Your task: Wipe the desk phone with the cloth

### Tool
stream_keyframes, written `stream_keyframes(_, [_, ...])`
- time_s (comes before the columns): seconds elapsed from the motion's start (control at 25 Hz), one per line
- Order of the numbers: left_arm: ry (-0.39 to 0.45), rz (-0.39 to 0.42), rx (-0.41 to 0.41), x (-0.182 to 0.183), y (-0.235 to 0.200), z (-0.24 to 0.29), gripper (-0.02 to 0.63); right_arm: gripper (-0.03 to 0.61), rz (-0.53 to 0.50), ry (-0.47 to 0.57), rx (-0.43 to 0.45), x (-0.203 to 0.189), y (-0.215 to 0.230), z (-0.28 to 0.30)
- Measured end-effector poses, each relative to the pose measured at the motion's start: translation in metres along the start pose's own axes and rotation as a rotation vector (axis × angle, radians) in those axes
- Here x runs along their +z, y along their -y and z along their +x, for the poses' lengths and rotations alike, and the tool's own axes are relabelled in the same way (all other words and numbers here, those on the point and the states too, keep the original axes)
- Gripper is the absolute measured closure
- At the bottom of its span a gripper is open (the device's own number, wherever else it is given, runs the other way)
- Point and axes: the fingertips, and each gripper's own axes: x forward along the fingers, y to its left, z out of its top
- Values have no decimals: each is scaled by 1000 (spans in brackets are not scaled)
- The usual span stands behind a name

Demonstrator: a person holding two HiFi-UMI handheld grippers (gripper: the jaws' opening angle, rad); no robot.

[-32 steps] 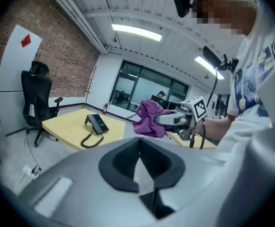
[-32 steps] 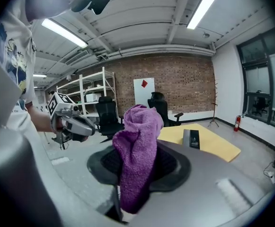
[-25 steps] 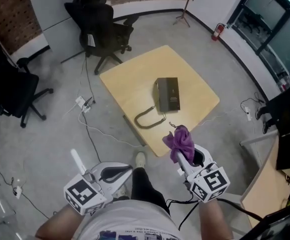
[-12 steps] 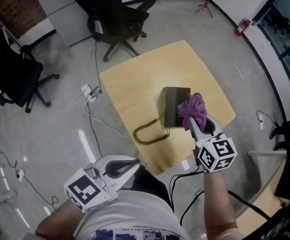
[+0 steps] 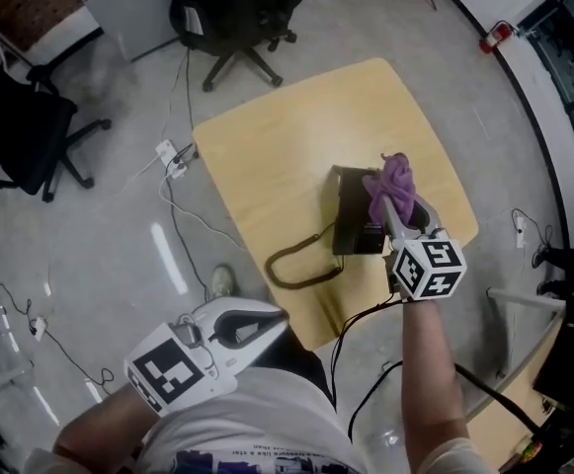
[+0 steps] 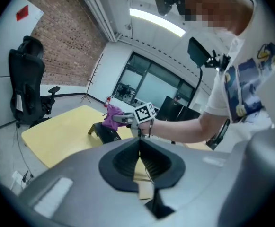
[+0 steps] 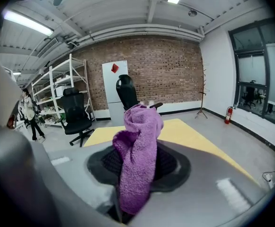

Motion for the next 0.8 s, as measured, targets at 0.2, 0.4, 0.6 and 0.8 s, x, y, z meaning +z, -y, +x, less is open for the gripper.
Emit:
stream_keyframes(0.2, [-12,-21,-8,-3,-11,-6,611,457,-4,-57,-31,-19,7,19])
stream_keyframes(0.4, [-16,-39,-4,-5,-22,-9,609,457,-15,-117,-45,-41,7,20])
stream_keyframes(0.6, [-31,-39,-12,-7,-22,-6,609,457,-38,-160,-51,-66,1,8])
stream_keyframes(0.8, [-37,-34,-25,-6,-18,-4,609,457,-20,-207,-48,-95,-11,-8])
